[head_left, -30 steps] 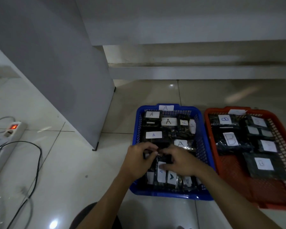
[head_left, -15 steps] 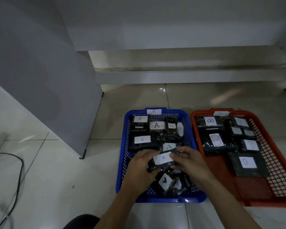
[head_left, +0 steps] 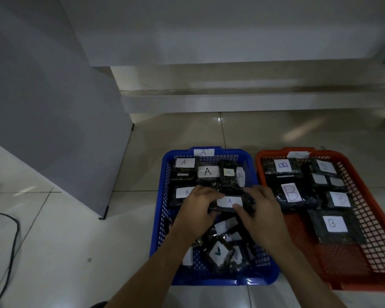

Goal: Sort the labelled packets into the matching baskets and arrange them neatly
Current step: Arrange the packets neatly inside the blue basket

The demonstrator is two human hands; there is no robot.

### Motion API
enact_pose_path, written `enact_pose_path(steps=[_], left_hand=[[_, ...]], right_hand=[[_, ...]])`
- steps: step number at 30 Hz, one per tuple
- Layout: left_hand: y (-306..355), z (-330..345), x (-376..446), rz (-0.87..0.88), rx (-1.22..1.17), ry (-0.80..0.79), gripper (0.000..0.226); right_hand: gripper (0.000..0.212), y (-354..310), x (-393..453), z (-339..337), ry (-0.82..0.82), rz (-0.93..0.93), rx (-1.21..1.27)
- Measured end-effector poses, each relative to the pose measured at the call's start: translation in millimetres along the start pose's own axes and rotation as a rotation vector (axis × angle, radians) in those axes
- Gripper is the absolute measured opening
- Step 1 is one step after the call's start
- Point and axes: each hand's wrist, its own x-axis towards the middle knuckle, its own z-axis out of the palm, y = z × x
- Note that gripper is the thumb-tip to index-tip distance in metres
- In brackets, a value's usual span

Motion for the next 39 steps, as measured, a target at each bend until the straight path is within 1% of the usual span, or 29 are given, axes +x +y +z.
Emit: enact_pose_path(steps=[4,5,6,8,9,10,12,14,18,20,22,24,26,29,33,39], left_hand=[[-6,3,11,0.042,0.011,0.002,0.045],[-8,4,13,0.052,0.01,-0.006,0.042],[-10,4,16,0.066,0.0,-0.019,0.04],[-14,5,19,0.081,-0.03,-0.069,0.037],[-15,4,19,0.087,-0.034,-0.078,0.037],[-17,4,20,0.095,-0.031,-0.059,0.036],[-21,5,20,0.116,0.001,0.023,0.031],[-24,8,19,0.134,0.078,0.077,0.024],[-24,17,15,0.141,0.255,0.082,0.02],[-24,18,14,0.149,0.306,0.092,0.014],[-23,16,14,0.135,0.343,0.081,0.01],[-23,12,15,0.104,0.372,0.034,0.015],[-23,8,19,0.073,0.387,-0.015,0.025],[-25,5,24,0.037,0.404,-0.044,0.036],[-28,4,25,0.053,0.399,-0.038,0.035],[-29,0,23,0.085,0.33,-0.052,0.039]], right_hand=[[0.045,8,12,-12,-0.234,-0.157,-0.112],[0.044,11,17,-15,-0.288,-0.196,-0.152],[0.037,11,22,-18,-0.314,-0.235,-0.192],[0.019,11,32,-25,-0.291,-0.281,-0.265],[0.015,12,36,-27,-0.251,-0.294,-0.297],[0.016,13,39,-27,-0.208,-0.313,-0.337],[0.025,17,40,-24,-0.124,-0.375,-0.428],[0.03,19,38,-17,-0.085,-0.426,-0.533],[0.033,17,42,-11,-0.162,-0.359,-0.608],[0.039,19,44,-11,-0.224,-0.345,-0.654],[0.039,19,45,-11,-0.269,-0.344,-0.693],[0.033,13,47,-13,-0.295,-0.347,-0.729],[0.029,6,50,-12,-0.328,-0.35,-0.75],[0.033,2,52,-7,-0.323,-0.37,-0.767],[0.032,10,49,1,-0.279,-0.345,-0.765],[0.046,15,38,6,-0.17,-0.332,-0.747]])
